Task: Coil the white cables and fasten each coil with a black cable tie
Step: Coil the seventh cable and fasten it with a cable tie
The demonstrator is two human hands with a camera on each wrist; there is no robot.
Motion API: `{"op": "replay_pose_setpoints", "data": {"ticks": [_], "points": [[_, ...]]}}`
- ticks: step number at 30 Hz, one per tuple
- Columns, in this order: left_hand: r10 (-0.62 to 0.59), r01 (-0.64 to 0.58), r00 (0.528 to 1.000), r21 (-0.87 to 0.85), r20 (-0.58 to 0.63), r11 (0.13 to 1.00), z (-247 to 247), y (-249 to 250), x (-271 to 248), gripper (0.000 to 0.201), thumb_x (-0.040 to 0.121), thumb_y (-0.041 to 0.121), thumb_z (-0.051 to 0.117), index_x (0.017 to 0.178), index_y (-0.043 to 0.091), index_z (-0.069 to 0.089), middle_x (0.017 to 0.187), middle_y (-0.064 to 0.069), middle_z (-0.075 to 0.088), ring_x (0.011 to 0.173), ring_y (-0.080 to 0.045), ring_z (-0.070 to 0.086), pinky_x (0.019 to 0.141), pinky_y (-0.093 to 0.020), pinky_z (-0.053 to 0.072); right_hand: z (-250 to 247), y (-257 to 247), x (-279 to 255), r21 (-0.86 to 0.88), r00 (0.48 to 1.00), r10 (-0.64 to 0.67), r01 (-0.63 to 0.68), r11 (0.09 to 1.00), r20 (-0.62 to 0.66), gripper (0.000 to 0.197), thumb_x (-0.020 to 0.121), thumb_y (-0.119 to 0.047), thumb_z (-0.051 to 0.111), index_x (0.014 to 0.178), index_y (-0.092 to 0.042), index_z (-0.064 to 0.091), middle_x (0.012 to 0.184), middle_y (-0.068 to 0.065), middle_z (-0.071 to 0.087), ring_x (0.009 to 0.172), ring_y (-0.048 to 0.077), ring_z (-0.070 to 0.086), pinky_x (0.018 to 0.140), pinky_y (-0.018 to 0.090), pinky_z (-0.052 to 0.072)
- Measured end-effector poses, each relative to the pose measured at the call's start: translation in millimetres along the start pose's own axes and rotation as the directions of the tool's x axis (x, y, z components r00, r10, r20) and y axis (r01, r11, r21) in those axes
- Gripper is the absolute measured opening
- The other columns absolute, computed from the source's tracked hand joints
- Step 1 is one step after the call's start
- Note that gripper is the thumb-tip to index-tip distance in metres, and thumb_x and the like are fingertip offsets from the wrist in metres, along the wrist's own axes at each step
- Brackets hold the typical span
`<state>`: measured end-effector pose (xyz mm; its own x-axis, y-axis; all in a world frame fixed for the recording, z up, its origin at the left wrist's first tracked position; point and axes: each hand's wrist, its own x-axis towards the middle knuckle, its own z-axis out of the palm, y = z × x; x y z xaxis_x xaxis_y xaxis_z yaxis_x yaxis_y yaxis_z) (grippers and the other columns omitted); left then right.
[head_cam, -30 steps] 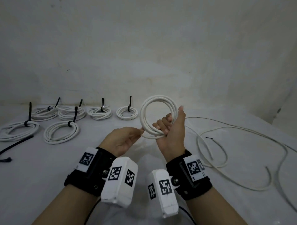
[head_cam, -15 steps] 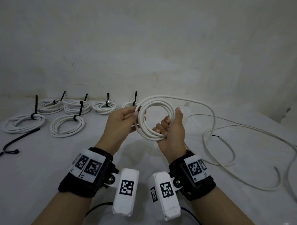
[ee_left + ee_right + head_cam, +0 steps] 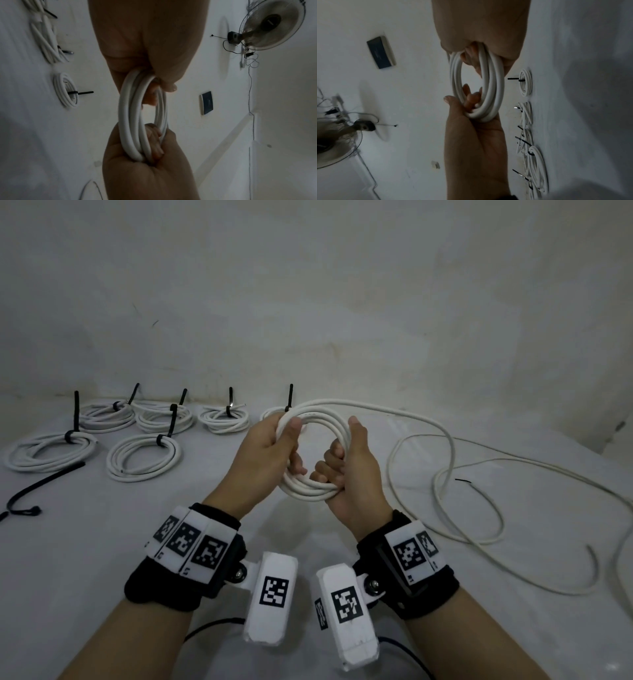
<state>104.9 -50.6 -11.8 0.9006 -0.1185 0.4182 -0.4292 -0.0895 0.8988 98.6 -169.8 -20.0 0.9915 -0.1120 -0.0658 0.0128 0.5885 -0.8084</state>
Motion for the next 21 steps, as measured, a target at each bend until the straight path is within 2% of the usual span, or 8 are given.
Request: {"op": "replay_pose_setpoints", "data": {"ticks": [3,5,8,11,13,14,17,21], "points": [[-0.049,0.048,0.996,-0.01,-0.077,0.999,-5,-4,3,0.028,0.101,0.031,0.037,0.086,0.017,0.056,0.047,0.009,0.043,0.04,-0.005,0.045,0.052,-0.025,0.053,4,0,-4,-0.198,0.997,-0.072,0.077,0.977,0.031,0.05,0.098,-0.045,0.042,0.061,-0.012,0.043,0.042,-0.001,0.034,0.036,0.012,0.034,0.046,0.025,0.04],[-0.034,0.038,0.991,0.029,-0.133,0.999,-8,-7,4,0.029,0.101,0.031,0.039,0.081,0.017,0.055,0.043,0.01,0.042,0.038,-0.004,0.044,0.048,-0.022,0.049,1,-1,-4,-0.503,0.949,-0.307,0.303,0.81,0.077,0.041,0.097,-0.044,0.046,0.074,-0.011,0.054,0.055,-0.001,0.053,0.047,0.012,0.053,0.054,0.026,0.048],[0.029,-0.016,0.987,0.084,-0.157,0.996,-9,-8,3,0.026,0.1,0.029,0.042,0.08,0.018,0.055,0.05,0.005,0.045,0.037,-0.004,0.045,0.047,-0.025,0.05,-7,-10,1,-0.761,0.754,-0.608,0.54,0.36,0.248,0.022,0.09,-0.036,0.062,0.082,-0.017,0.057,0.075,-0.005,0.061,0.066,0.004,0.057,0.06,0.013,0.042],[0.049,-0.033,0.983,0.093,-0.174,0.995,-9,-10,2,0.024,0.1,0.028,0.043,0.08,0.017,0.054,0.056,-0.002,0.044,0.037,-0.004,0.045,0.046,-0.024,0.05,-13,-25,1,-0.785,0.554,-0.73,0.618,0.039,0.4,0.025,0.085,-0.028,0.069,0.068,-0.013,0.059,0.062,-0.005,0.059,0.06,0.01,0.053,0.058,0.022,0.041],[0.038,-0.027,0.985,0.067,-0.171,0.997,-9,-10,2,0.025,0.1,0.027,0.042,0.08,0.017,0.054,0.055,-0.001,0.043,0.037,-0.004,0.044,0.046,-0.024,0.05,-14,-31,0,-0.744,0.386,-0.766,0.644,-0.176,0.515,0.016,0.084,-0.028,0.066,0.077,-0.014,0.064,0.073,-0.004,0.063,0.071,0.012,0.054,0.065,0.022,0.04],[0.026,-0.019,0.987,0.048,-0.162,0.999,-8,-9,2,0.026,0.1,0.028,0.041,0.081,0.017,0.055,0.054,0.0,0.043,0.037,-0.004,0.044,0.047,-0.024,0.051,-15,-32,1,-0.728,0.357,-0.745,0.641,-0.243,0.563,0.017,0.085,-0.03,0.064,0.089,-0.014,0.066,0.085,-0.002,0.065,0.082,0.013,0.054,0.073,0.022,0.04],[-0.048,0.038,0.992,-0.09,-0.116,0.995,-6,-8,2,0.029,0.101,0.028,0.039,0.083,0.013,0.055,0.048,0.009,0.041,0.038,-0.004,0.042,0.049,-0.023,0.051,-19,-34,5,-0.763,0.56,-0.582,0.623,-0.174,0.59,0.038,0.089,-0.038,0.059,0.118,-0.013,0.062,0.111,0.003,0.065,0.103,0.017,0.056,0.095,0.036,0.043],[-0.16,0.136,0.985,-0.308,-0.056,0.942,-6,-7,2,0.03,0.102,0.027,0.036,0.085,0.01,0.055,0.05,0.009,0.04,0.042,-0.006,0.041,0.053,-0.023,0.05,-19,-32,1,-0.81,0.712,-0.476,0.586,-0.003,0.516,0.039,0.085,-0.039,0.068,0.116,-0.015,0.063,0.096,-0.001,0.067,0.078,0.015,0.064,0.078,0.034,0.053]]}}
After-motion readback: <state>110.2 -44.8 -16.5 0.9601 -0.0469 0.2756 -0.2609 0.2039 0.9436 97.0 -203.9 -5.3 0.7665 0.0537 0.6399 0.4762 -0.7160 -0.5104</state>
